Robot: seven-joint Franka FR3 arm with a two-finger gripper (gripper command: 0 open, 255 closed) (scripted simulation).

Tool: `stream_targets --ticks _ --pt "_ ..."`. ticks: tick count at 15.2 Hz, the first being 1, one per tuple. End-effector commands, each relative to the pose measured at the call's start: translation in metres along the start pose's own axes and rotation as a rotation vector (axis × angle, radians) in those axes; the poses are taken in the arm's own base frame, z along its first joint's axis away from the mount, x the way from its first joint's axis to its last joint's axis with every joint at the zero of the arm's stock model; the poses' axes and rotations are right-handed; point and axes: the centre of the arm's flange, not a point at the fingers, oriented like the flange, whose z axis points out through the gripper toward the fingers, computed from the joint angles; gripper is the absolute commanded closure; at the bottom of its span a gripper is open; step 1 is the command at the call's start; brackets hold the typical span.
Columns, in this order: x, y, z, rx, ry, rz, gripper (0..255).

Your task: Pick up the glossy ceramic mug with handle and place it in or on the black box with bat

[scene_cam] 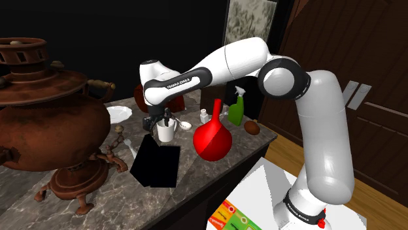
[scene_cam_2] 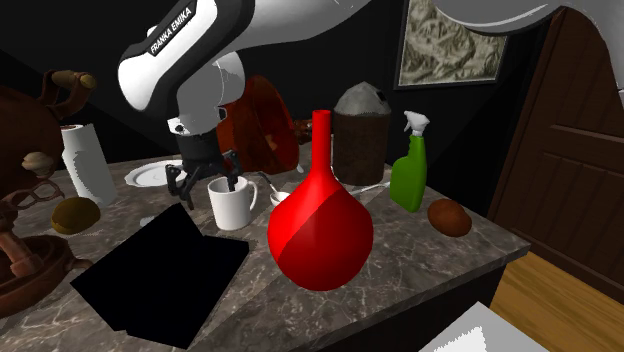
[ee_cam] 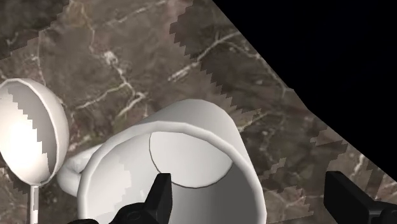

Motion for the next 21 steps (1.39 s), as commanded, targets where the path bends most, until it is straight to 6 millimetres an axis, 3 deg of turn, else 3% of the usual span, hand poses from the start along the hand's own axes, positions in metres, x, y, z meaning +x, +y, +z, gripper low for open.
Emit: stream_targets --ticks 1,4,5,14,21 --pt "0.000 0.000 0.000 0.000 0.000 0.000 0" --pt "0.000 0.000 0.000 0.000 0.000 0.000 0" --pt "0.000 0.000 0.000 0.000 0.000 0.000 255" --pt "0.000 0.000 0.000 0.000 0.000 0.000 255" --pt "-0.001 0.002 -0.037 0.000 0.000 0.000 255"
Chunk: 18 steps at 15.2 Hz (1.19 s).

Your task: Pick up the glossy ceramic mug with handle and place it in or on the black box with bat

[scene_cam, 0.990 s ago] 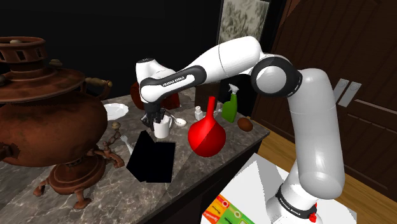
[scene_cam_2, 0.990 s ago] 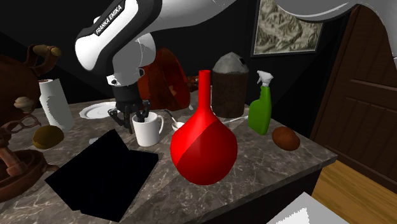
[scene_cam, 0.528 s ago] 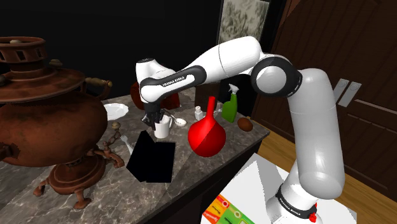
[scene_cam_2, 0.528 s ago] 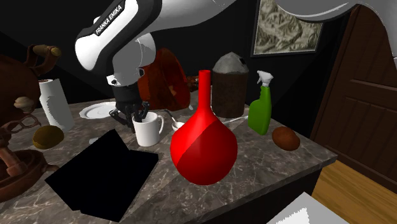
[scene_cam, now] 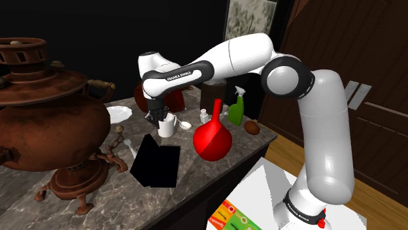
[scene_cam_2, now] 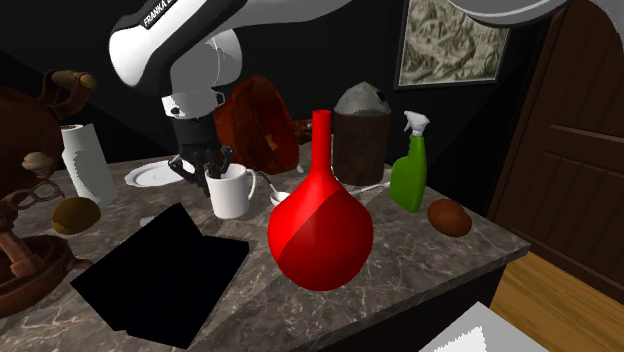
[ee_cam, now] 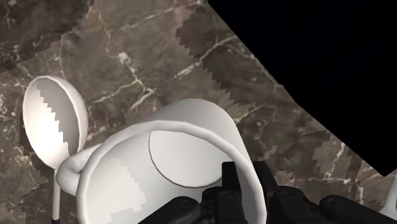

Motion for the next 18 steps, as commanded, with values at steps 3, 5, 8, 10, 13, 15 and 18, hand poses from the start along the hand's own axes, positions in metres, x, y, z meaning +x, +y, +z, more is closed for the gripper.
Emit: stream_targets --ticks 3,5,8,10,13,15,18 --pt "-0.001 0.002 -0.021 0.000 0.000 0.000 255" --pt "-0.001 0.002 -0.031 0.000 0.000 0.000 255" --pt "-0.001 0.003 -0.047 0.000 0.000 0.000 255" --pt "-0.001 0.003 -0.058 0.000 0.000 0.000 255" --pt "-0.001 0.004 -0.074 0.000 0.000 0.000 255" --pt "-0.002 0.005 -0.084 0.000 0.000 0.000 255" --pt "-0.002 0.005 -0.100 0.000 0.000 0.000 255"
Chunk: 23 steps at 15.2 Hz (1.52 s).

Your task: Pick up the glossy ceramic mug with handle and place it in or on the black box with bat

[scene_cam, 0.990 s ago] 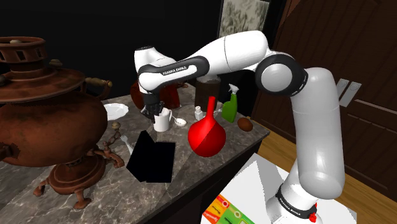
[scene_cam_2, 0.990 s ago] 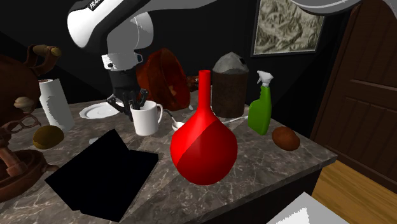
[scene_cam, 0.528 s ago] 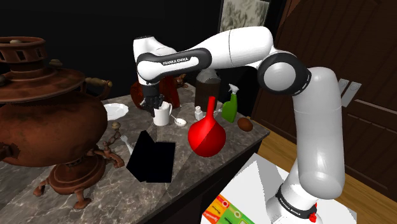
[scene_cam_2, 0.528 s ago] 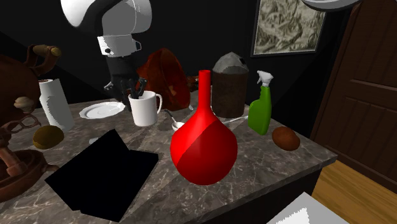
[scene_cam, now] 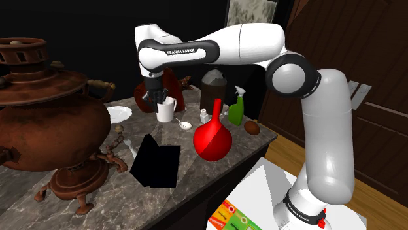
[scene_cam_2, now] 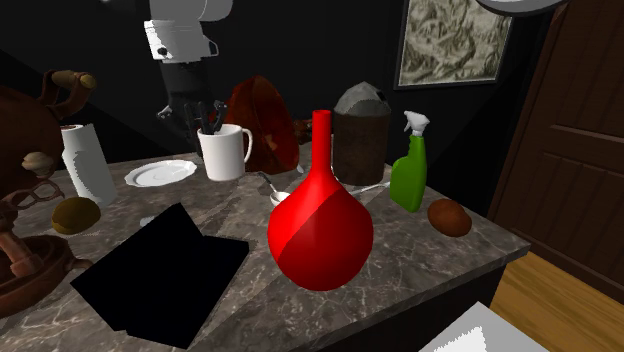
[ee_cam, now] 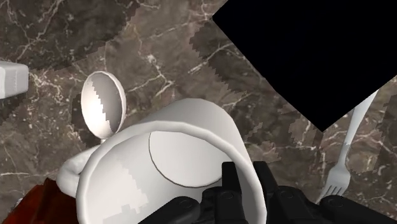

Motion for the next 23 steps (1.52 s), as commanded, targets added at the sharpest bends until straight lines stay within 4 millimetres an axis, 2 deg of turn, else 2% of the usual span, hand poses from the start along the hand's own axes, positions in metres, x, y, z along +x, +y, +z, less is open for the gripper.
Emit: stream_targets --ticks 1,8,22,23 --pt "-0.001 0.001 -0.011 0.000 0.000 0.000 255" --pt "-0.002 0.002 -0.045 0.000 0.000 0.000 255" --pt "-0.133 -0.127 -0.073 0.000 0.000 0.000 255" --pt "-0.133 -0.128 -0.068 0.000 0.000 0.000 255"
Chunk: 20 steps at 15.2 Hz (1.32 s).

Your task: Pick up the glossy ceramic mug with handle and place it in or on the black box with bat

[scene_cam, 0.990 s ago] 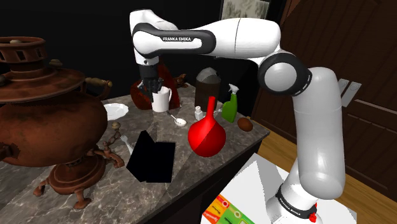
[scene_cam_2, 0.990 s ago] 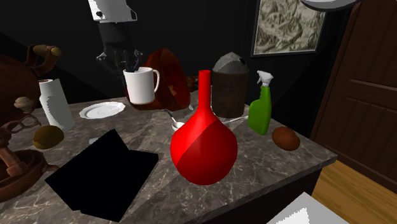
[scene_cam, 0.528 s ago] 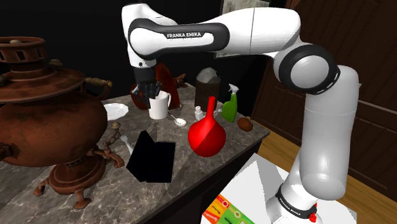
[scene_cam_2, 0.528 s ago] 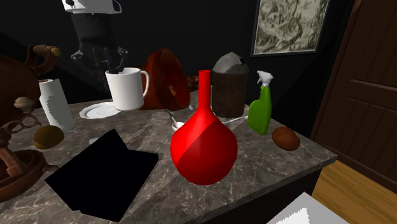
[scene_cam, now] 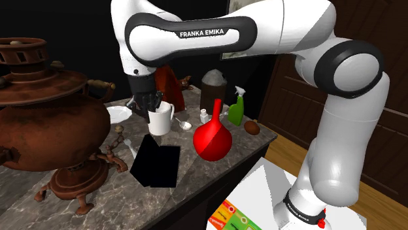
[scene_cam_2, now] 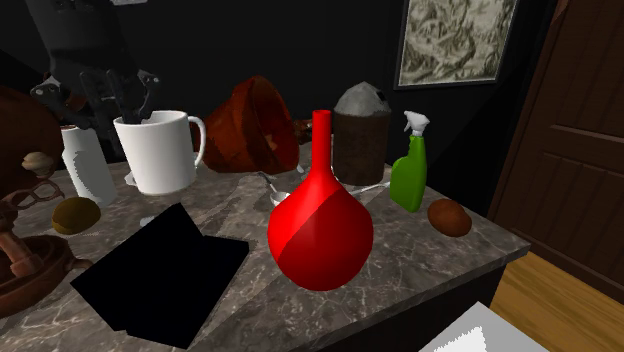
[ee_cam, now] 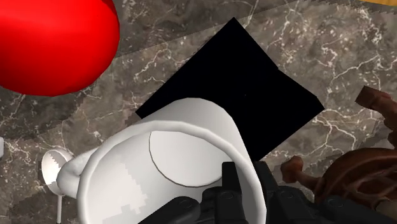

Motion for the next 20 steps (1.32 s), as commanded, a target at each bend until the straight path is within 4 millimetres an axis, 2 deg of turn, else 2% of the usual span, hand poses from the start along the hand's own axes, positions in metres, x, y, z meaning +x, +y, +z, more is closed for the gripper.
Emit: stream_targets --ticks 1,16,20 --pt "-0.006 -0.003 0.009 0.000 0.000 0.002 255" --pt "-0.004 -0.007 0.088 0.000 0.000 0.002 255" --pt "-0.004 -0.007 0.092 0.000 0.000 0.002 255"
